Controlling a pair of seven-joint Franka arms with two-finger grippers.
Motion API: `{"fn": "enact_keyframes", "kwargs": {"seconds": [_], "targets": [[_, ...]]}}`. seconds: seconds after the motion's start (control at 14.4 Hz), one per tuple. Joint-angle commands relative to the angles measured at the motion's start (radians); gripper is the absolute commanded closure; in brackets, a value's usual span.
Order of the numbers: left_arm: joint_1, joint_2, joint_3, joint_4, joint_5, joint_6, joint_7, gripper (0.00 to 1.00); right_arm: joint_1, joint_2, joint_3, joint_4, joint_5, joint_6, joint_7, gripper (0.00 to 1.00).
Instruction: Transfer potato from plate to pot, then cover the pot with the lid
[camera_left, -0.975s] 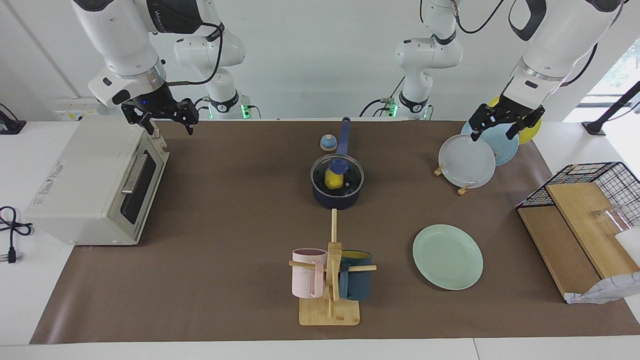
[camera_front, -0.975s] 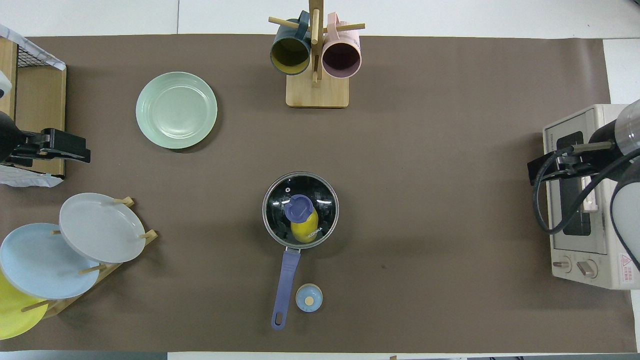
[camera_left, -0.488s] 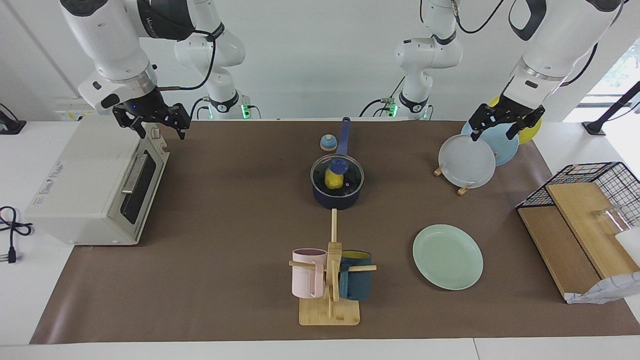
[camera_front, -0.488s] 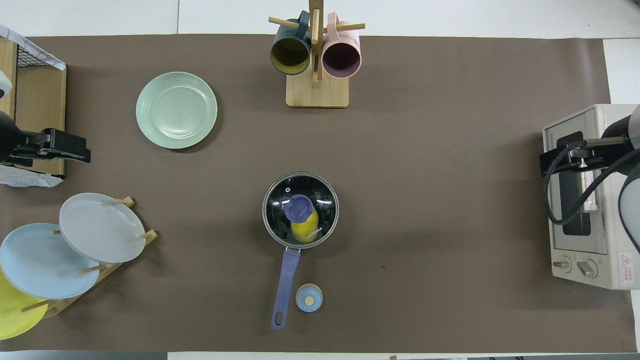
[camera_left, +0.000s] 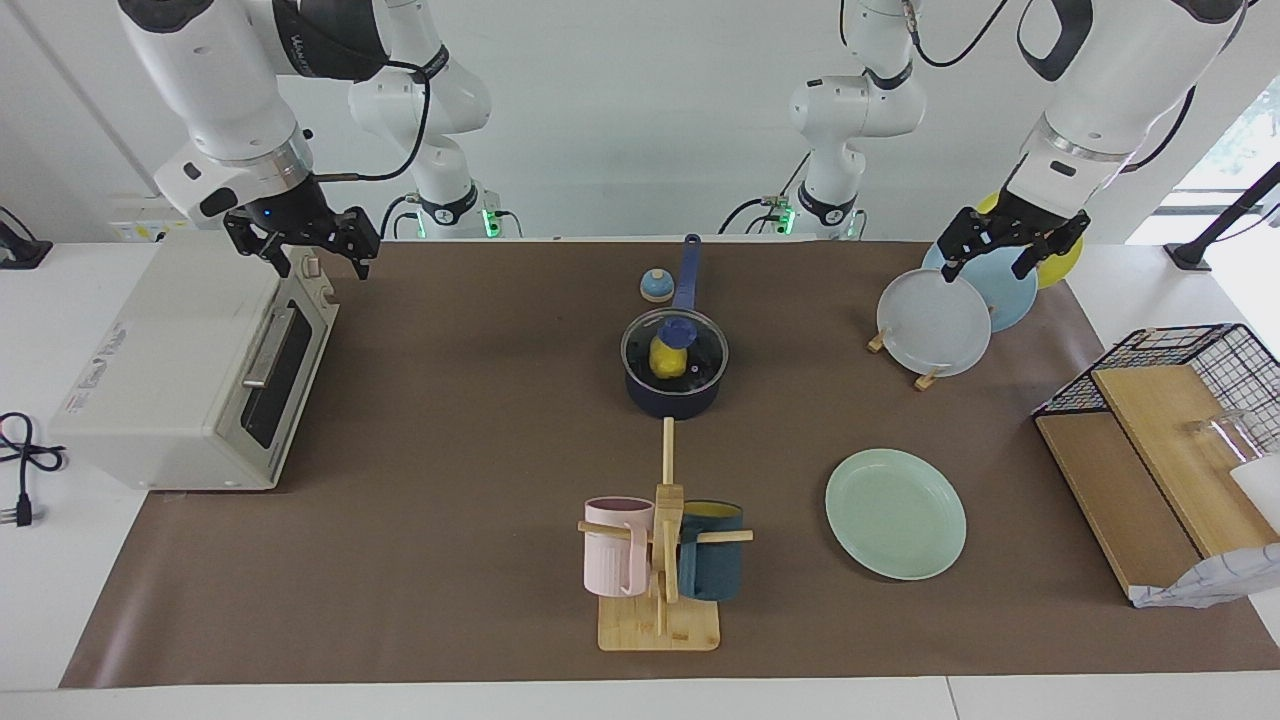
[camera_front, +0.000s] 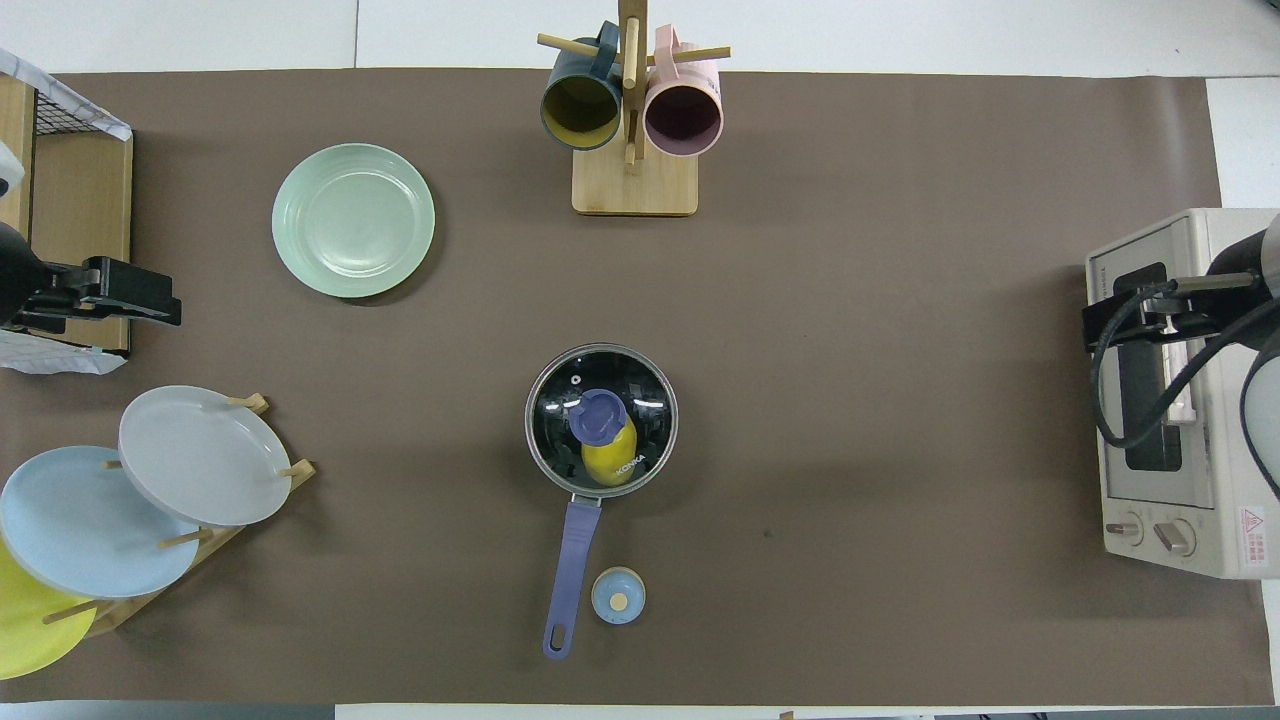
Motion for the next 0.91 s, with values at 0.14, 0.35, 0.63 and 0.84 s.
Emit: {"fn": "enact_keyframes", "kwargs": {"seconds": [0.14,0.35,0.63,0.84], "targets": [[0.01,-0.021,-0.006,-0.016,0.009,0.001,0.012,0.0,-0.051,-0.004,0.011,-0.01,0.007,0.015,-0.024,0.0],[0.01,-0.02,-0.006,-0.016,0.009,0.001,0.012,0.0,-0.05,-0.004,0.011,-0.009,0.022,0.013,-0.024,0.0],[0.01,-0.021,-0.006,-0.016,0.009,0.001,0.014,0.0,-0.05,-0.004,0.011,-0.007,0.036,0.004,-0.024,0.0],[0.01,-0.02,-0.005,-0.016,0.009,0.001,0.012,0.0,-0.051,-0.004,0.011,-0.004,0.056,0.003,-0.024,0.0]]}}
